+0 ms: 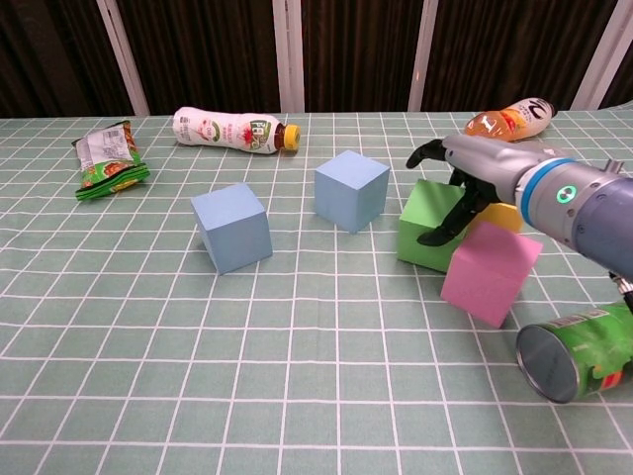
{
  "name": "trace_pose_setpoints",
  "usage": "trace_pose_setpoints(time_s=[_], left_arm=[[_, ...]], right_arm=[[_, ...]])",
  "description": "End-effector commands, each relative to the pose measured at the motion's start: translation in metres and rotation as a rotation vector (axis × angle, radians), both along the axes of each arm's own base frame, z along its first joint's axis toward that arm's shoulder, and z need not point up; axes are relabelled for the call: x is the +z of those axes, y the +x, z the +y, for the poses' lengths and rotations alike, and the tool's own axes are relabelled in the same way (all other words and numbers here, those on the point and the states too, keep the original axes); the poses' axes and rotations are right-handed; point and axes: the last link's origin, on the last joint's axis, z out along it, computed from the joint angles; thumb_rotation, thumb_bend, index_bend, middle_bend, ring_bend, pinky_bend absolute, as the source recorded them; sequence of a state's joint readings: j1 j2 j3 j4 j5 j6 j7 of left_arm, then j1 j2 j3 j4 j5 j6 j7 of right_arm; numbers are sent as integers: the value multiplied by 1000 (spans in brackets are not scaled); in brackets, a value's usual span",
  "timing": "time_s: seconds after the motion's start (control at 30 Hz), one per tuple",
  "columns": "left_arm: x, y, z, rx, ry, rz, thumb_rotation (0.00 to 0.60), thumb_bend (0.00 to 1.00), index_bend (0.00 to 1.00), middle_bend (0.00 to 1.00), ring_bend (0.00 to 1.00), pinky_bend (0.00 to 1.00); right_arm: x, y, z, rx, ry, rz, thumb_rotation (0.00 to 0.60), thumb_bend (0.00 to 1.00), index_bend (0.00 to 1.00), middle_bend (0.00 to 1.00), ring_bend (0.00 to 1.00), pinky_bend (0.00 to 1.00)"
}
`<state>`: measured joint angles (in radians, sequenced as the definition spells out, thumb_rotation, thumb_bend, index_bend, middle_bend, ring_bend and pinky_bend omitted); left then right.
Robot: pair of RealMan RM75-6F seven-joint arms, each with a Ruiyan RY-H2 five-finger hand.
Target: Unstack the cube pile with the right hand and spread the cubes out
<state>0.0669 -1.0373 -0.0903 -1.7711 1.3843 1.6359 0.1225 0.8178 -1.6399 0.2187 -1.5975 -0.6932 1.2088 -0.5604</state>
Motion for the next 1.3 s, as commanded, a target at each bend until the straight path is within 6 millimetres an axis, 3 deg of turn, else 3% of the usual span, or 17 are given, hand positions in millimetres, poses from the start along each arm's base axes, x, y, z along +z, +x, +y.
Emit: trace_pose_setpoints(time_s=[0.03, 0.3, 0.47, 0.6, 0.93, 1.1, 1.3], left_arm=[[0, 1, -1, -2, 0, 2, 600, 150, 218, 39, 0, 0], [-4, 3, -2, -8, -10, 10, 600, 150, 218, 39, 0, 0], [-4, 4, -3, -11, -9, 9, 600, 150, 218, 39, 0, 0], [-4, 4, -3, -11, -11, 6, 600, 150, 218, 39, 0, 0], [0, 1, -1, -6, -5, -5, 600, 150, 218, 38, 0, 0], [0, 1, -1, -8, -12, -10, 600, 150, 218, 38, 0, 0], [2, 0, -2, -10, -1, -19, 600, 150, 218, 39, 0, 0]], right_arm=[[9, -16, -8, 5, -28, 73, 600, 233, 158, 17, 596, 117], [43, -23, -30, -16, -119, 90, 600, 232, 158, 24, 596, 117], [52, -28, -33, -37, -131, 83, 600, 233, 158, 25, 596, 117], [51, -14, -26, -24, -98, 3, 600, 233, 158, 26, 596, 117], [49, 43, 0, -32, 51, -275, 600, 233, 158, 30, 596, 117], [51, 57, 6, -29, 75, -331, 600, 233, 158, 30, 596, 117], [53, 59, 21, -20, 108, -356, 600, 232, 158, 30, 596, 117]])
